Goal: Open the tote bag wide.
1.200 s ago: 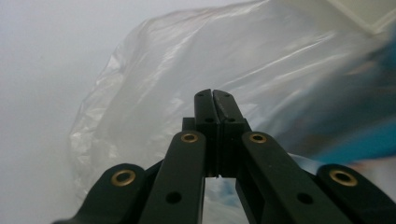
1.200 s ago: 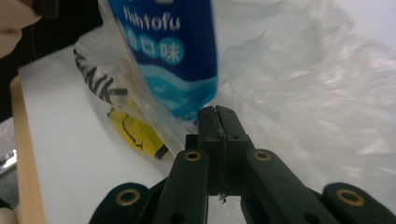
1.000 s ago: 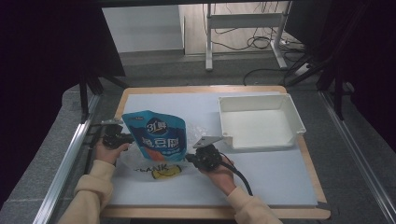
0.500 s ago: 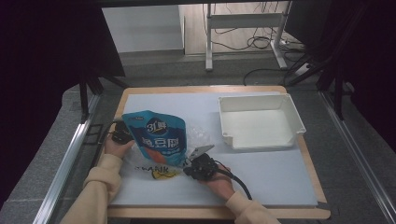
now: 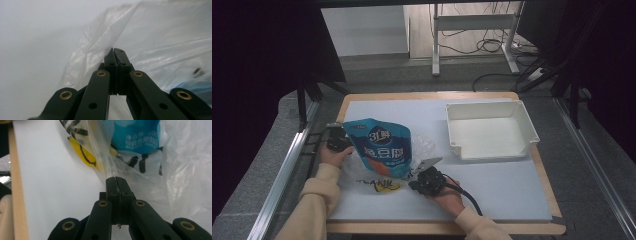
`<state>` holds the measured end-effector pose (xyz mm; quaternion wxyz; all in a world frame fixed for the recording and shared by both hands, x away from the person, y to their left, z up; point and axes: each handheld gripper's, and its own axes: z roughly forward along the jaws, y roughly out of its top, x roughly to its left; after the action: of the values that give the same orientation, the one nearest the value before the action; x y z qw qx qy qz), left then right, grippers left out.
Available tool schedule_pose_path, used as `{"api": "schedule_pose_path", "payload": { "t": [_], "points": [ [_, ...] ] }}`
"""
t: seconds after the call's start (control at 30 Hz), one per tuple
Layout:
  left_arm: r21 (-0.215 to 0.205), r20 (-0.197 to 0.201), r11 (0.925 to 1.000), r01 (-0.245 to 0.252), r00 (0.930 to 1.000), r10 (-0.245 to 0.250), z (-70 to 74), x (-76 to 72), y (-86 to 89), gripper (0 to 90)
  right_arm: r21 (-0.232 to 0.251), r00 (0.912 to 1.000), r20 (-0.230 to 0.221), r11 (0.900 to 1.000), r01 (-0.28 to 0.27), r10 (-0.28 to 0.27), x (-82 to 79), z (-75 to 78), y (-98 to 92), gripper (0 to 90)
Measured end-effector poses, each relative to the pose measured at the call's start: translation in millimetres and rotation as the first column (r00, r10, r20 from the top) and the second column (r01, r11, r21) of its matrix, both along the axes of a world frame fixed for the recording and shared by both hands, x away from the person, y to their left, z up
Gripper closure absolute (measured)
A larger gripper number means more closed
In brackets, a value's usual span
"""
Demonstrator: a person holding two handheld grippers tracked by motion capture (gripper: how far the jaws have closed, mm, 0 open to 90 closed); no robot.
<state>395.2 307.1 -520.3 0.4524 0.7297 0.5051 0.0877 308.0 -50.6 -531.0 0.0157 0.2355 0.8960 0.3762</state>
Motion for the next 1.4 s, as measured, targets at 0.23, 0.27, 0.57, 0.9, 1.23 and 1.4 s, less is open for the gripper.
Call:
{"api": "schedule_pose_path", "payload": {
  "t": [0.23,0.27,0.57,0.9,1.23,1.4],
  "points": [
    [-0.077,0.108,0.9966,-0.028,0.9935,0.036,38.7,-39.2,32.7,89.9,0.078,0.999,0.043,0.997,0.008,-0.012,1.5,21.8,-8.2,89.2],
    [-0.077,0.108,0.9966,-0.028,0.9935,0.036,38.7,-39.2,32.7,89.9,0.078,0.999,0.043,0.997,0.008,-0.012,1.5,21.8,-8.2,89.2],
    [-0.046,0.101,0.9988,0.018,0.9948,-0.013,39.8,-113.0,27.6,90.0,0.127,0.9953,0.08,0.991,0.045,-0.055,6.6,42.0,-22.8,89.2],
    [0.033,0.035,0.9908,0.131,0.9906,-0.132,19.1,-127.7,-17.6,90.0,0.164,0.9745,0.141,0.975,0.151,-0.175,24.1,61.1,-29.8,89.2],
    [0.06,-0.049,0.9888,0.137,0.9898,-0.134,-7.8,-110.9,-27.7,90.0,0.13,0.9397,0.143,0.947,0.293,-0.311,62.5,42.2,-7.4,89.1],
    [0.085,-0.073,0.9865,0.14,0.9883,-0.134,-15.2,-109.6,-30.3,90.0,0.025,0.9211,0.17,0.936,0.351,-0.35,73.6,21.0,4.6,89.1]
  ]
}}
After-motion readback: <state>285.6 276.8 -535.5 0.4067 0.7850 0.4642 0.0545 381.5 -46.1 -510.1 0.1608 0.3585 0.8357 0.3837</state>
